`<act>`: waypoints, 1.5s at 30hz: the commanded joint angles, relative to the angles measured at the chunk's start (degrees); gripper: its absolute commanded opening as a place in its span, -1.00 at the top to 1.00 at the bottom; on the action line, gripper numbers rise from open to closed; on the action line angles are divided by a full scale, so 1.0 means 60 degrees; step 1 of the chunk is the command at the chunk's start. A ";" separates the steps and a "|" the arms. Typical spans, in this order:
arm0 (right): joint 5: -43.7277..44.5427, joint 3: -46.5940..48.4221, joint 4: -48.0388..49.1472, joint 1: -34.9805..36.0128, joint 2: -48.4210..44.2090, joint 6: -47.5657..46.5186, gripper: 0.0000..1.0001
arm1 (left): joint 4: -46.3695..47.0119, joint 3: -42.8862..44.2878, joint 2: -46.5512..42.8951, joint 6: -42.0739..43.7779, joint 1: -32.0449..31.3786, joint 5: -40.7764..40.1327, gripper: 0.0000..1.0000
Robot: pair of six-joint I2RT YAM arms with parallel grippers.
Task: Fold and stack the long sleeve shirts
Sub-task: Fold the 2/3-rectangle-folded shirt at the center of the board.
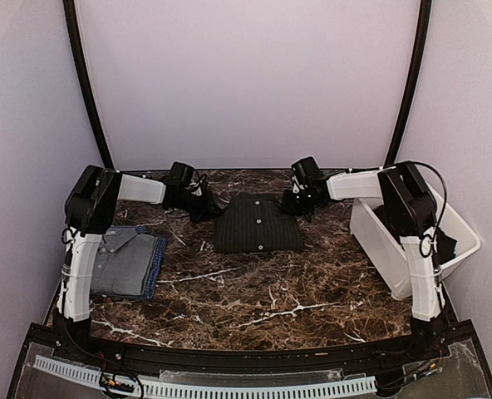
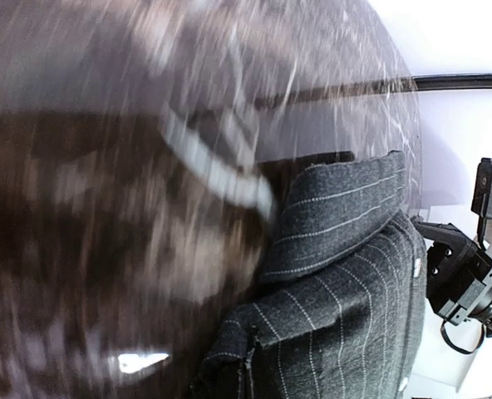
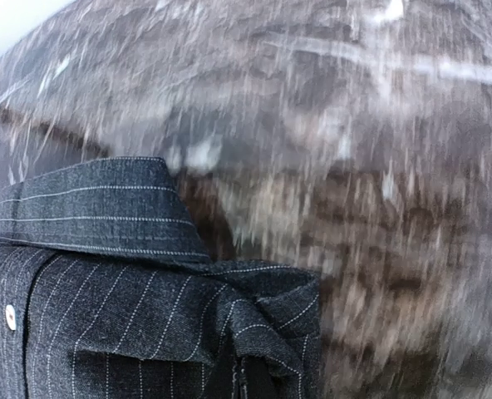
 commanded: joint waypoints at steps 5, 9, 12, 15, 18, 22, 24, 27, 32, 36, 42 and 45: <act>-0.0210 -0.4463 0.0948 0.1342 -0.3139 0.0662 1.00 | 0.1613 -0.5357 -0.3797 -0.0885 -0.0664 -0.0403 1.00; 0.0233 -0.6020 0.1091 0.1867 -0.4960 0.1086 1.00 | 0.1869 -0.7390 -0.5729 -0.1234 -0.1127 -0.1062 1.00; 0.0406 -0.6635 0.1066 0.1931 -0.5988 0.1182 1.00 | 0.1943 -0.8242 -0.6892 -0.1456 -0.1407 -0.1356 1.00; 0.0667 -0.6798 0.0870 0.1932 -0.6441 0.1074 1.00 | 0.1942 -0.8730 -0.7404 -0.1567 -0.1531 -0.1391 1.00; 0.0793 -0.6751 0.0731 0.1928 -0.6473 0.0949 1.00 | 0.1795 -0.8647 -0.7674 -0.1465 -0.1537 -0.1538 1.00; 0.0948 -0.6598 0.0668 0.1932 -0.6334 0.0896 1.00 | 0.1652 -0.8169 -0.7517 -0.1340 -0.1530 -0.1545 1.00; 0.1059 -0.6534 0.0653 0.1910 -0.6247 0.0858 1.00 | 0.1640 -0.7941 -0.7326 -0.1284 -0.1509 -0.1534 1.00; 0.1117 -0.6409 0.0704 0.1779 -0.6099 0.0816 1.00 | 0.1715 -0.7681 -0.6916 -0.1164 -0.1465 -0.1504 1.00; 0.1226 -0.5885 0.0488 0.1653 -0.5832 0.0626 0.82 | 0.1515 -0.6992 -0.6250 -0.0813 -0.1146 -0.1246 0.73; 0.1545 -0.5495 -0.0005 0.1748 -0.6094 0.0475 0.22 | 0.0819 -0.6538 -0.6367 -0.0227 -0.1034 -0.1538 -0.07; 0.1984 -0.5285 -0.0568 0.2496 -0.6508 0.0495 0.08 | 0.0046 -0.6496 -0.7116 0.0255 -0.1204 -0.1757 -0.09; 0.1931 -0.5189 -0.0695 0.3031 -0.6374 0.0541 0.29 | -0.0165 -0.6633 -0.7321 0.0230 -0.1515 -0.1611 0.09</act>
